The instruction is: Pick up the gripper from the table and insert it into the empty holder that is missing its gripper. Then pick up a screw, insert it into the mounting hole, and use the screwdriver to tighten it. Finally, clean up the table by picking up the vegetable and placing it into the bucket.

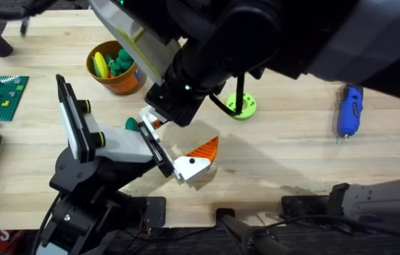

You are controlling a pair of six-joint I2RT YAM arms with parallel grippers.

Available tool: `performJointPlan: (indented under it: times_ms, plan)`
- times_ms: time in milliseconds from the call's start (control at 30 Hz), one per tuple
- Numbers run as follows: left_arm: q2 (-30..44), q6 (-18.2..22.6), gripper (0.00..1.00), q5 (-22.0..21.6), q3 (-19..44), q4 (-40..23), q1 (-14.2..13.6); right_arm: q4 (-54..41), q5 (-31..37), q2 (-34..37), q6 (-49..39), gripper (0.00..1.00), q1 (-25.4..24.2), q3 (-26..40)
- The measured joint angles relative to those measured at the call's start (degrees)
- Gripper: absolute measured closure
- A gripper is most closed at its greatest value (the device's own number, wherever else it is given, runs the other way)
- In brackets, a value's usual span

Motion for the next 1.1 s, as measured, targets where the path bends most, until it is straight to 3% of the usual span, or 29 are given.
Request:
performJointPlan:
  times_ms: [567, 1100]
  plan:
    - [0.0, -0.35, 0.011, 0.01, 0.0, 0.02, 0.01, 2.6, 0.01, -3.58, -2.99, 0.995, -0.62, 1.25]
    - [0.0, -0.36, 0.011, 0.0, 0.0, 0.03, 0.01, 1.39, -0.01, -0.16, -3.4, 0.995, -0.49, 1.42]
